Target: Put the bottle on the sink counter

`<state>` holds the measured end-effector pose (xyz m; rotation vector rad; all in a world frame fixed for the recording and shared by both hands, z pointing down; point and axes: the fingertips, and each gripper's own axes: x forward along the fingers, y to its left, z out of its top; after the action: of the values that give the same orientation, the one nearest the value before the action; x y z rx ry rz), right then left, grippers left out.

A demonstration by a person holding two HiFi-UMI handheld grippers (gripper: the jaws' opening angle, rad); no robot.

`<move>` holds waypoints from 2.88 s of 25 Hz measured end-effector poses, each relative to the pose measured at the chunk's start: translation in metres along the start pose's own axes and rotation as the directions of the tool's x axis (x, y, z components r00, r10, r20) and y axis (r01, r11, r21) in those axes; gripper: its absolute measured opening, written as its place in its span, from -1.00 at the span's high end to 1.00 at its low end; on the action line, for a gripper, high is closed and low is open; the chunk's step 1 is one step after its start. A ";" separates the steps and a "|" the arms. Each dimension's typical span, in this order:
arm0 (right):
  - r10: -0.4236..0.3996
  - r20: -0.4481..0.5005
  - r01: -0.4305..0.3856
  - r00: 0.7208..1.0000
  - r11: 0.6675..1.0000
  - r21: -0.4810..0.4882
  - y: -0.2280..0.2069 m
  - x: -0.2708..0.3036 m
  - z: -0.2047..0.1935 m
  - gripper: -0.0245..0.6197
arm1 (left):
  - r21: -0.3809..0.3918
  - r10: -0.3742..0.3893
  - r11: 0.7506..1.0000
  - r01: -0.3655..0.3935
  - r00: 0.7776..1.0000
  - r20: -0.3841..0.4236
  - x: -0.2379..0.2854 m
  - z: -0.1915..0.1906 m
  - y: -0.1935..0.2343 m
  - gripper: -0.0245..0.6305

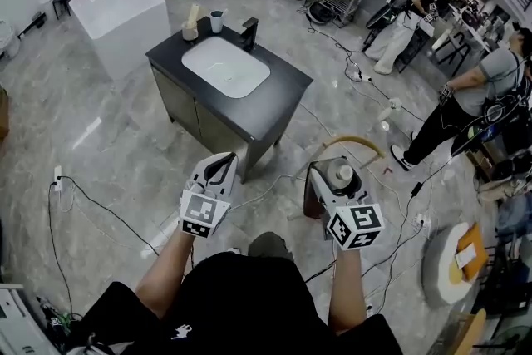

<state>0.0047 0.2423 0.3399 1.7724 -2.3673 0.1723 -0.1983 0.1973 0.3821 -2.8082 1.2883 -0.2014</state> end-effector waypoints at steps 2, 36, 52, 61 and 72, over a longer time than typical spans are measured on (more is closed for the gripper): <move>0.013 -0.006 -0.013 1.000 1.000 0.001 0.003 0.006 -0.002 -0.11 | -0.003 0.008 1.000 -0.008 1.000 -0.010 -0.001 -0.004 0.004 0.92; 0.135 -0.033 -0.136 0.990 0.990 -0.022 -0.165 0.139 -0.003 -0.11 | 0.007 0.144 0.990 -0.144 0.986 -0.079 0.189 0.006 0.015 0.92; 0.263 -0.025 -0.264 0.964 0.964 -0.025 -0.224 0.189 -0.004 -0.11 | 0.028 0.223 0.975 -0.221 0.970 -0.096 0.266 0.011 0.004 0.92; 0.309 -0.037 -0.310 0.950 0.951 -0.005 -0.231 0.211 -0.006 -0.11 | 0.026 0.230 0.973 -0.228 0.964 -0.137 0.285 0.002 0.007 0.92; 0.291 -0.078 -0.291 0.954 0.957 0.012 -0.234 0.260 -0.016 -0.11 | 0.003 0.190 0.981 -0.192 0.968 -0.165 0.326 -0.014 0.043 0.92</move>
<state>0.1594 -0.0650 0.4070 1.3793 -2.5573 0.2757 -0.0219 -0.0772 0.4241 -2.7031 1.5892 -0.4263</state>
